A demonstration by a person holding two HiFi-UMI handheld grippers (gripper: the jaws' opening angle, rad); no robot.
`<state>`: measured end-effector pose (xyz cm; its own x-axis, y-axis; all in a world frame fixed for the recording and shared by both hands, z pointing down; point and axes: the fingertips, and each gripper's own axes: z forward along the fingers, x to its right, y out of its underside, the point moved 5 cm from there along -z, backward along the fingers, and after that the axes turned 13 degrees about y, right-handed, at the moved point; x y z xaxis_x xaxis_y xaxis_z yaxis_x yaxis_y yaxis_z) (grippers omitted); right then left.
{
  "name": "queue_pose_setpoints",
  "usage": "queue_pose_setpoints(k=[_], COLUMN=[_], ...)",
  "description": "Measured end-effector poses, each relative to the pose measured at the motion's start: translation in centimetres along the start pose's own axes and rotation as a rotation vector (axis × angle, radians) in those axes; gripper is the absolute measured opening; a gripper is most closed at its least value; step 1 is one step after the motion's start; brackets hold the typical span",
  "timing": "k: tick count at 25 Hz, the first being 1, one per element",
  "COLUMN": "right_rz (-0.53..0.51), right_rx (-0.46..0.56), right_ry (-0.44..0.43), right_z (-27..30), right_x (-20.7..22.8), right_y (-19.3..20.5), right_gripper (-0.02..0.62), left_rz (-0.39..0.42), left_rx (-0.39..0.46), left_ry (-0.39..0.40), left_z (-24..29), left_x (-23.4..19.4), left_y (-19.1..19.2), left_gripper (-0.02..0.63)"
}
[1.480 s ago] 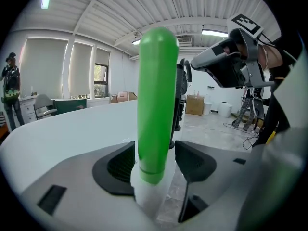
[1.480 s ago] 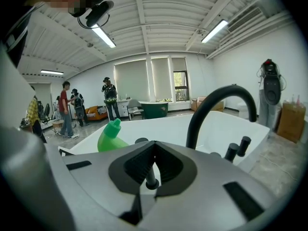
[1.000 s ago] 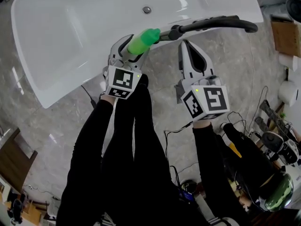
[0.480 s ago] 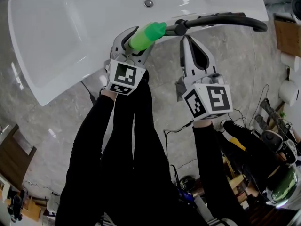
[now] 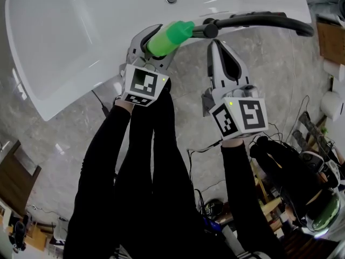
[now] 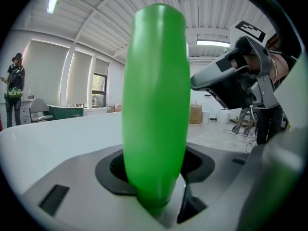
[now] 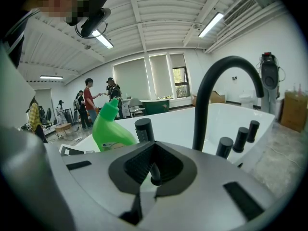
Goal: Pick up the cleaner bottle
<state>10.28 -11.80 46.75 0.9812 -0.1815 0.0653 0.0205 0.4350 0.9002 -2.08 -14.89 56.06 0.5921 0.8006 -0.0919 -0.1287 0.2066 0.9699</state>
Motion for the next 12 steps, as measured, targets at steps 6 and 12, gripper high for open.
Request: queue_pose_setpoints(k=[6, 12], right_rz=[0.009, 0.014], right_rx=[-0.004, -0.008], right_ry=[0.000, 0.003], right_z=[0.05, 0.15], right_x=[0.30, 0.73], right_y=[0.30, 0.50], right_gripper=[0.002, 0.002], left_rz=[0.008, 0.024], left_rx=[-0.001, -0.017], left_ry=[-0.020, -0.024], left_z=[0.38, 0.70], left_x=[-0.21, -0.15], left_y=[-0.17, -0.06], left_gripper=[0.219, 0.213])
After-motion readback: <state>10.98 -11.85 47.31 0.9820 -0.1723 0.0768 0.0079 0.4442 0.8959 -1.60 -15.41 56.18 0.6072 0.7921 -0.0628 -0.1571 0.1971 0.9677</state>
